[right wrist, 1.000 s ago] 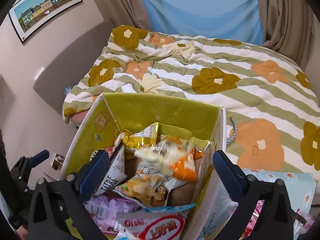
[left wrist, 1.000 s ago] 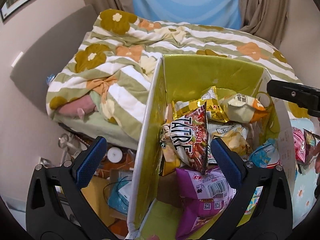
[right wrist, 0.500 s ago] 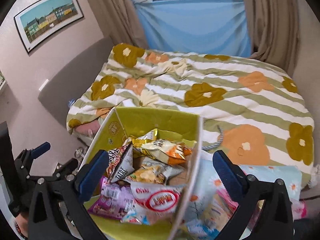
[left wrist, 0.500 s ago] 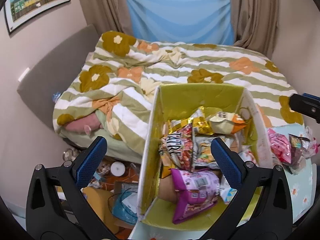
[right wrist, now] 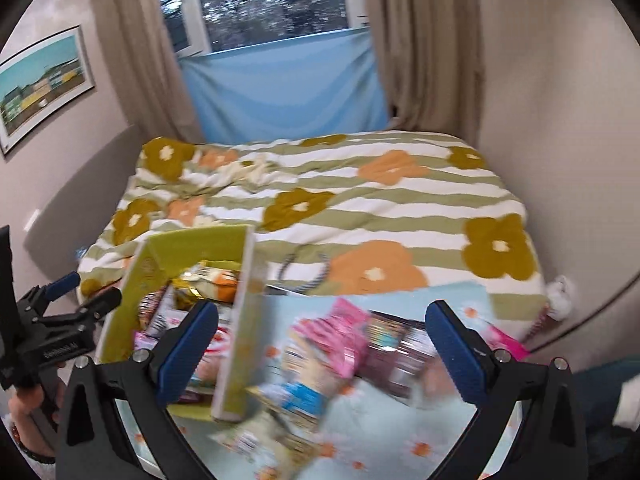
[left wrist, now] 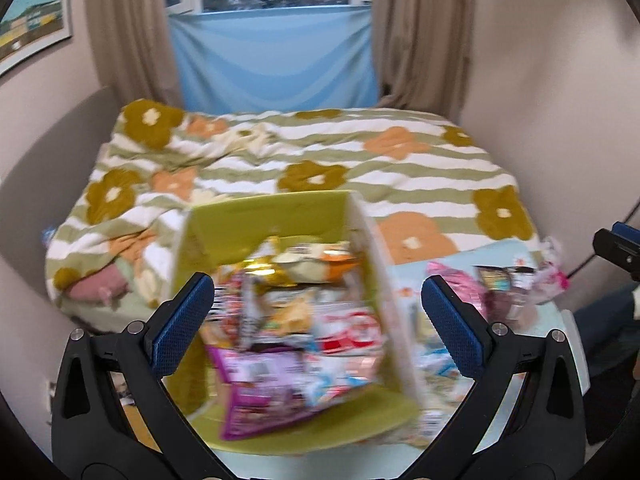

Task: Organize snacks
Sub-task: 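Move both grippers back to the snack pile on the table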

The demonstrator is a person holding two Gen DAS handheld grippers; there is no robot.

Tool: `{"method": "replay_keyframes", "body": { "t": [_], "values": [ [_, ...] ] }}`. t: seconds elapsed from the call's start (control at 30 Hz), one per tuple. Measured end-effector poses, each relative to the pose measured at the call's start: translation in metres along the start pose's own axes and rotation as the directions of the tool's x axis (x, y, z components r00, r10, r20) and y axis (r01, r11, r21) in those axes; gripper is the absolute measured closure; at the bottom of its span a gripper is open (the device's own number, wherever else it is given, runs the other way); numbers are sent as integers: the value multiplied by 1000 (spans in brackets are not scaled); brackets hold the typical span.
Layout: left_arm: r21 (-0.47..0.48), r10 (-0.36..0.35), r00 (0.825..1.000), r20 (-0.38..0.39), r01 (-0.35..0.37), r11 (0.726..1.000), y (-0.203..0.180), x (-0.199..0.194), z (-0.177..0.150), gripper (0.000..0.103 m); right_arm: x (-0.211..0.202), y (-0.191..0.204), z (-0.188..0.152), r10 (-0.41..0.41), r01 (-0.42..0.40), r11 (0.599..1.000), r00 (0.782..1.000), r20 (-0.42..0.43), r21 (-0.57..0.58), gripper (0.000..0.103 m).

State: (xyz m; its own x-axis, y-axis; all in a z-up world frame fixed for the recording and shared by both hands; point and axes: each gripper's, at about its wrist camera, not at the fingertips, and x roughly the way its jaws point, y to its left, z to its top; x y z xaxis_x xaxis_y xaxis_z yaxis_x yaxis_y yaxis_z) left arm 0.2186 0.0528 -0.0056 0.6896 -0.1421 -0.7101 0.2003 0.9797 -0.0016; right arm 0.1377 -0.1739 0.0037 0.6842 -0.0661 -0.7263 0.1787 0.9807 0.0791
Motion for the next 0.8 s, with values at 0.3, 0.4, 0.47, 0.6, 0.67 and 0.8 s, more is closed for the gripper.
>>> {"method": "replay_keyframes", "body": {
  "t": [0.3,0.4,0.47,0.6,0.67,0.8],
  "values": [
    [67,-46,999,-11,46,997,-111,8,-10,0,-14,-109,-20,-9,10,996,1000,-12,87,0],
    [102,-75,997,-31,78,992,-152,20,-17,0,-9,-139,-26,-6,9,996,999,-33,84,0],
    [113,-93,995,-44,98,989,-173,30,-22,0,-3,-158,-31,7,-2,996,999,-50,88,0],
    [113,-120,990,-70,128,985,-212,53,-36,0,17,-188,-42,24,-17,997,996,-89,80,0],
    [119,-124,989,-79,133,984,-228,69,-45,0,30,-202,-48,34,-26,997,994,-104,76,0],
    [161,-102,991,-82,115,980,-255,98,-61,4,59,-224,-63,63,-52,996,988,-142,76,0]
  ]
}}
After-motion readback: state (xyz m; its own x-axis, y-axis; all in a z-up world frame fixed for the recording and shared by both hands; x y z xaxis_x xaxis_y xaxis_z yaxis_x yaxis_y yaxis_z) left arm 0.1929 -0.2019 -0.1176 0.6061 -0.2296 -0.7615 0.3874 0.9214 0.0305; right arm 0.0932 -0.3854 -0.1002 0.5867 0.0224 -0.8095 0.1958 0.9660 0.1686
